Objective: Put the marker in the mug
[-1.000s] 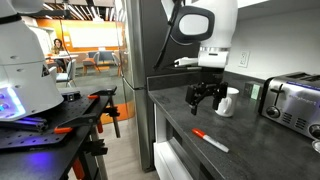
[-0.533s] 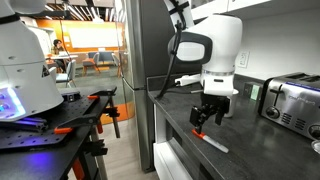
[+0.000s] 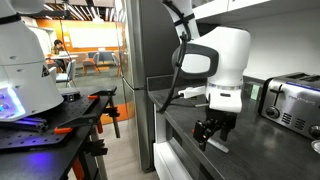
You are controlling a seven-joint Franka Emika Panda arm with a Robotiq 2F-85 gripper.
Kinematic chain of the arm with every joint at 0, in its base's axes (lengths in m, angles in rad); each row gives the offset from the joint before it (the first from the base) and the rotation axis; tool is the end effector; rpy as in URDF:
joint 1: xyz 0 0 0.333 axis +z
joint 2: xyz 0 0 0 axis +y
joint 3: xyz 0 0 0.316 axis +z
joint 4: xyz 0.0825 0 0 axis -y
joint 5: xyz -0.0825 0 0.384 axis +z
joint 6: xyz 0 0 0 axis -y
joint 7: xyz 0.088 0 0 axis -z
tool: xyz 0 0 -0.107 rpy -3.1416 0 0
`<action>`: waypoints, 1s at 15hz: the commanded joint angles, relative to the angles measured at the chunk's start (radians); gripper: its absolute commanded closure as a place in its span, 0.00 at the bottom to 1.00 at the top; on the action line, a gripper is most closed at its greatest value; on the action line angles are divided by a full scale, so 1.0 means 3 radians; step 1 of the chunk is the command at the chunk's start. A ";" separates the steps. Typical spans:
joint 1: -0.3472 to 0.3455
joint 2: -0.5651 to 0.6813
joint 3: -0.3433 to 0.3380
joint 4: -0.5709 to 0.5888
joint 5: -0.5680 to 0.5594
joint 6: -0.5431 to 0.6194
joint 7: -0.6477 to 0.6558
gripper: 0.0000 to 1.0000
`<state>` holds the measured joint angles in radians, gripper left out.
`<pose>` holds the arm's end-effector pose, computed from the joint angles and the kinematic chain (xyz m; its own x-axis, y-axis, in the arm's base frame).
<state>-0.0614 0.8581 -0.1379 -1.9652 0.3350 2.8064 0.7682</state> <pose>0.5629 -0.1337 0.0350 0.3275 -0.9449 -0.0013 -0.9448 -0.3275 -0.0065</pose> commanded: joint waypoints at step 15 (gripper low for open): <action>0.0502 0.0267 -0.0399 0.0350 -0.0078 -0.0183 0.0137 0.92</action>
<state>0.0188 0.9301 -0.1946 -1.8451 0.3299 2.7404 0.7701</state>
